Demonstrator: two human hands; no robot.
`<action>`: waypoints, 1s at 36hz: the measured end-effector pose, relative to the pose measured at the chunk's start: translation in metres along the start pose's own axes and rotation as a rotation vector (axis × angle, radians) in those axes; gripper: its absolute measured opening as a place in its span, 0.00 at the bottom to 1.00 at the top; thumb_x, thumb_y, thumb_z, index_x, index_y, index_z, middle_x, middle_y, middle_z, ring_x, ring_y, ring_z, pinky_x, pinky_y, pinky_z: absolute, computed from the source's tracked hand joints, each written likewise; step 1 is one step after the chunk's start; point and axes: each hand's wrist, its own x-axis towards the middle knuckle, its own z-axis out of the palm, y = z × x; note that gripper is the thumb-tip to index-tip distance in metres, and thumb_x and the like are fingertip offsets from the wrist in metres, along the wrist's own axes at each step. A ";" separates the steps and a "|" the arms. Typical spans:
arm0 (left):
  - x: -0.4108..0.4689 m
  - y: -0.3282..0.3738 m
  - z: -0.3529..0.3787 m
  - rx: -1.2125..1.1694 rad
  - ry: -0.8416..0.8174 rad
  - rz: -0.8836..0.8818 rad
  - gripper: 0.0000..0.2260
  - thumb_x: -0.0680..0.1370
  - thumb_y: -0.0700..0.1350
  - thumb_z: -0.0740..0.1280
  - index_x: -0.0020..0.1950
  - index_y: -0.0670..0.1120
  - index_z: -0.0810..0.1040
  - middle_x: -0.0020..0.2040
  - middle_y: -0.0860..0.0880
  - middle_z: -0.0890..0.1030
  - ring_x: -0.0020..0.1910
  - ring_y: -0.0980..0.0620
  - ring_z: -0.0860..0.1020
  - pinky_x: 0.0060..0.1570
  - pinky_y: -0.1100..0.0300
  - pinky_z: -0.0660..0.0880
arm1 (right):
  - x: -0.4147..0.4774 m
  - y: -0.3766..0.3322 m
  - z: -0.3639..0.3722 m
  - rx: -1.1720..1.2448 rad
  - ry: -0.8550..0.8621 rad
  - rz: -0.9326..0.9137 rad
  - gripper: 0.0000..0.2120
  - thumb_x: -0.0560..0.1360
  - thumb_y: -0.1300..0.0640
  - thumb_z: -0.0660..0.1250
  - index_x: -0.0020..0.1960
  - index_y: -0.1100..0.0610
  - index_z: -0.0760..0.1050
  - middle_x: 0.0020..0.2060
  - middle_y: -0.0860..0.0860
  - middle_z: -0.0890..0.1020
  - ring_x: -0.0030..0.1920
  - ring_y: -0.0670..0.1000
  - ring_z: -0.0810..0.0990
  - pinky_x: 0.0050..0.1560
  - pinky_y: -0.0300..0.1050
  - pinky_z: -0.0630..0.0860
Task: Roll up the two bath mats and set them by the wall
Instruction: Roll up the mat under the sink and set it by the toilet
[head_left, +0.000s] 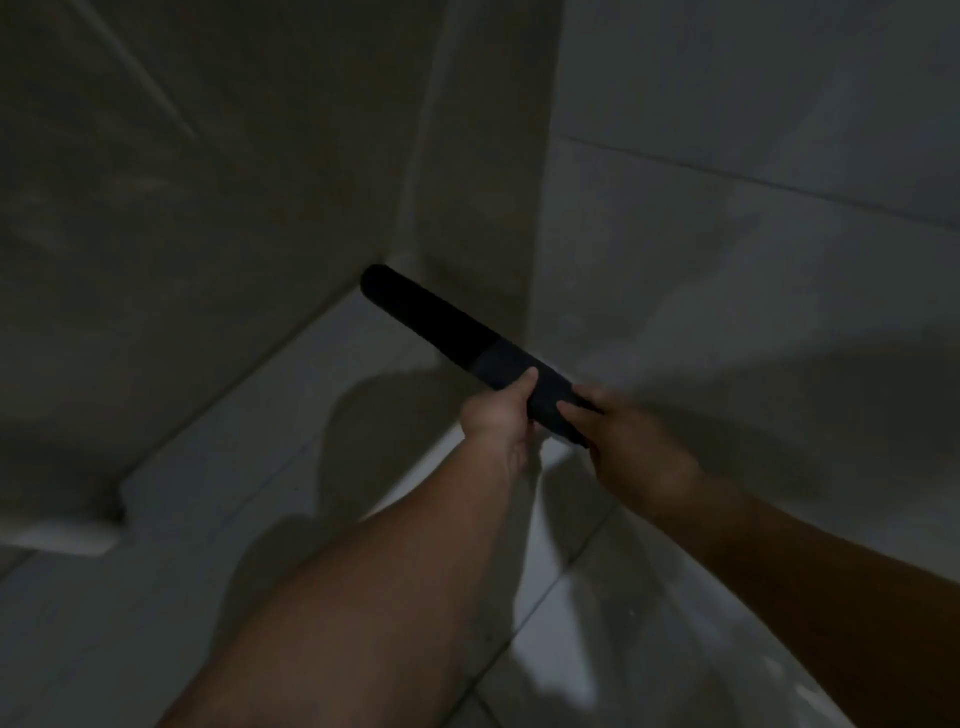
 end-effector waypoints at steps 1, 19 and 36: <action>0.007 -0.001 0.003 -0.021 0.015 -0.016 0.16 0.70 0.40 0.74 0.54 0.34 0.77 0.49 0.38 0.82 0.44 0.41 0.82 0.43 0.50 0.80 | 0.008 0.002 0.002 -0.001 0.001 0.010 0.25 0.78 0.61 0.59 0.74 0.54 0.59 0.75 0.53 0.57 0.72 0.54 0.62 0.67 0.39 0.57; 0.093 -0.022 0.003 0.186 -0.037 -0.072 0.08 0.78 0.35 0.62 0.41 0.45 0.69 0.35 0.44 0.72 0.31 0.51 0.72 0.30 0.58 0.71 | 0.054 0.013 0.058 -0.169 -0.195 0.205 0.25 0.80 0.62 0.50 0.74 0.66 0.48 0.75 0.62 0.49 0.75 0.60 0.49 0.69 0.54 0.58; 0.002 -0.056 0.004 1.236 -0.432 0.537 0.11 0.76 0.42 0.62 0.58 0.46 0.77 0.55 0.45 0.80 0.51 0.48 0.77 0.48 0.62 0.71 | -0.053 0.019 0.003 -0.141 -0.159 0.237 0.14 0.73 0.61 0.59 0.58 0.60 0.72 0.58 0.59 0.73 0.59 0.60 0.73 0.53 0.50 0.74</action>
